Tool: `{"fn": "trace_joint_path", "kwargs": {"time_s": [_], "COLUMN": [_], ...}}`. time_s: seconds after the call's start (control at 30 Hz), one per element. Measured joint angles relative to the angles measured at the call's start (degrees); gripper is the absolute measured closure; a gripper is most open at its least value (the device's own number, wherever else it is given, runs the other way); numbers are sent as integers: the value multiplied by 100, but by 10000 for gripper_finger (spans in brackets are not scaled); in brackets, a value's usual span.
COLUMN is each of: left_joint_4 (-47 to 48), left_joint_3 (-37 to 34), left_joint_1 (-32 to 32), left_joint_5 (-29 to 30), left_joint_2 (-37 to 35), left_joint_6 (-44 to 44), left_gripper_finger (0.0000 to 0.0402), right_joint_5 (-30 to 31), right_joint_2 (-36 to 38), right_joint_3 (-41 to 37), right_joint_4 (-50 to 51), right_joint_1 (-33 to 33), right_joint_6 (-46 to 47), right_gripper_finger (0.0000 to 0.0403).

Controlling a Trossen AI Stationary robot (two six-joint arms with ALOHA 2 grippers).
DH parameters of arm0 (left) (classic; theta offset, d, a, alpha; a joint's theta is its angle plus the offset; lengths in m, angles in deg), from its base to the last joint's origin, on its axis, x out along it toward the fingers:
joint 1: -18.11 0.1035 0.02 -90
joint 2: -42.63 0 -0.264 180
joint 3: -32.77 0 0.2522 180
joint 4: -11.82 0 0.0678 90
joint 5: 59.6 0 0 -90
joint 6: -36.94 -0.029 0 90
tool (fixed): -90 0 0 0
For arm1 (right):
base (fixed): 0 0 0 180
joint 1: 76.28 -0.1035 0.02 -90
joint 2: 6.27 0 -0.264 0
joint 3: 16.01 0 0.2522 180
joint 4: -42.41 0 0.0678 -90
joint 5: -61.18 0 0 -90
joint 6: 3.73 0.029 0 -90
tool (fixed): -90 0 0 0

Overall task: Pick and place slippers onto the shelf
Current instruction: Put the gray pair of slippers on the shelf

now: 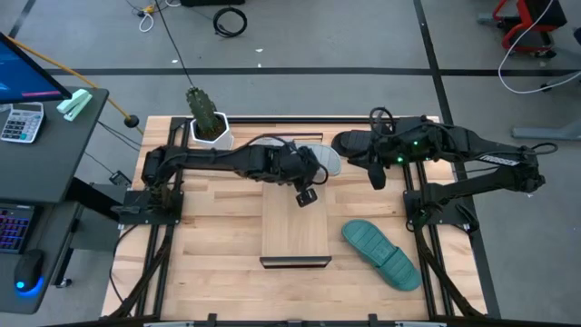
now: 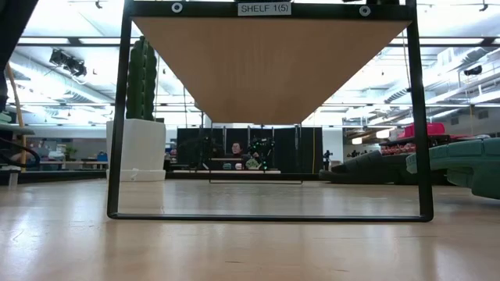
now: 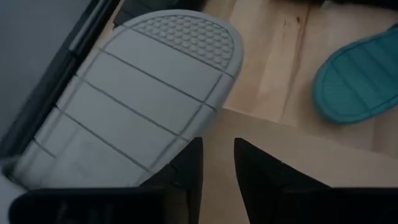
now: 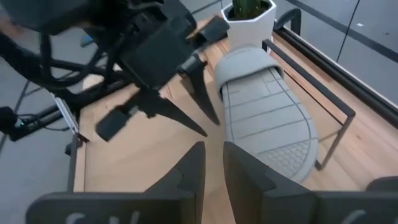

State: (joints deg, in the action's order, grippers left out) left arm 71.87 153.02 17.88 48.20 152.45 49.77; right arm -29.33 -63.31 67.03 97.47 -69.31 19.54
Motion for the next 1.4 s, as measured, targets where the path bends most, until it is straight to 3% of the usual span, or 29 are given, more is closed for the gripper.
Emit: {"fn": "trace_joint_path", "kwargs": {"time_s": [0.63,1.07,1.2,1.4], "left_joint_4": [-154,-423,-436,-454], "left_joint_3": [-11,-3,-3,-3], "left_joint_1": [366,349,355,382], "left_joint_5": [-1583,-1136,-744,-653], "left_joint_2": [283,516,518,518], "left_joint_6": [-1090,-1249,-1163,-1087], "left_gripper_finger": [329,395,392,380], "right_joint_5": [98,87,87,88], "right_joint_2": [6,9,9,9], "right_joint_3": [0,0,0,0], "right_joint_4": [-196,-205,-200,-203], "right_joint_1": [-2,-2,-2,-2], "right_joint_6": [81,128,127,127], "right_gripper_finger": [337,337,337,337]}}
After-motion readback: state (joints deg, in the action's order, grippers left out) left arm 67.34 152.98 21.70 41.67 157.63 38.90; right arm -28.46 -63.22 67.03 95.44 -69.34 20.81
